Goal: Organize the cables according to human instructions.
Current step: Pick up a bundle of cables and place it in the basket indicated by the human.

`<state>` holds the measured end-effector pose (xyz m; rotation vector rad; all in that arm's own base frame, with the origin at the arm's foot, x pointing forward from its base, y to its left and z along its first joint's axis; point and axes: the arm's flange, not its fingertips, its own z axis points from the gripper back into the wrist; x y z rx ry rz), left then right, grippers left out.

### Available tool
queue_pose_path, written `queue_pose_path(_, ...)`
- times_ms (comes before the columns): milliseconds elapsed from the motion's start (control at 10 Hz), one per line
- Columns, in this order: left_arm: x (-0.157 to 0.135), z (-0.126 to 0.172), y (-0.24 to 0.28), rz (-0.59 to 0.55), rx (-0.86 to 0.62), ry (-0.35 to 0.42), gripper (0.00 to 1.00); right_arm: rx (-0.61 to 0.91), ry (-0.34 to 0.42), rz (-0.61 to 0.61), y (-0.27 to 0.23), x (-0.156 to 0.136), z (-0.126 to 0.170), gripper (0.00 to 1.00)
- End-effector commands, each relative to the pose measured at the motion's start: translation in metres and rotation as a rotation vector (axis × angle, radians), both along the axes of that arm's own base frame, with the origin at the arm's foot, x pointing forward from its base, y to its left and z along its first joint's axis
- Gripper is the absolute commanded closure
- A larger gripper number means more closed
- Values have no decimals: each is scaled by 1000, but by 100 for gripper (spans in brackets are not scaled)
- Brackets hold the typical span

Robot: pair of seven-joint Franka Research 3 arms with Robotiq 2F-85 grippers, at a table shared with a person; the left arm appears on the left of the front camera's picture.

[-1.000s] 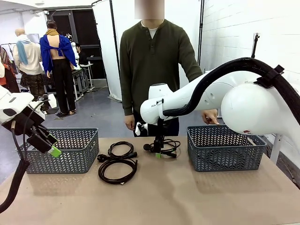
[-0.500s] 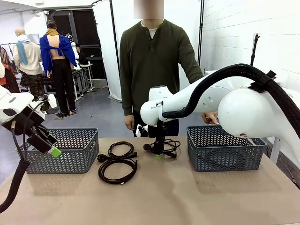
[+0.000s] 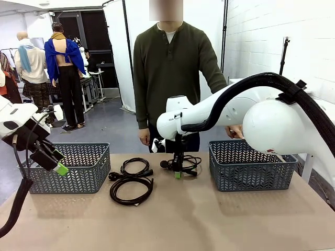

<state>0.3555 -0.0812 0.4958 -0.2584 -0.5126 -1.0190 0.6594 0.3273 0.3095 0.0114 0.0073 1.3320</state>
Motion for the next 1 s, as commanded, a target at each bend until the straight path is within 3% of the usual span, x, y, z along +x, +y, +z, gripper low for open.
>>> queue_pose_path(0, 1, 0, 1, -10, -18, 8, 0, -15, 4, -20, 4, 5, 3, 100)
queue_pose_path(500, 1, 0, 1, -10, -18, 8, 0, 2, -18, -67, 4, 3, 14, 100)
queue_pose_path(900, 1, 0, 1, -10, -18, 8, 0, -9, -110, -34, -1, -27, 68, 100)
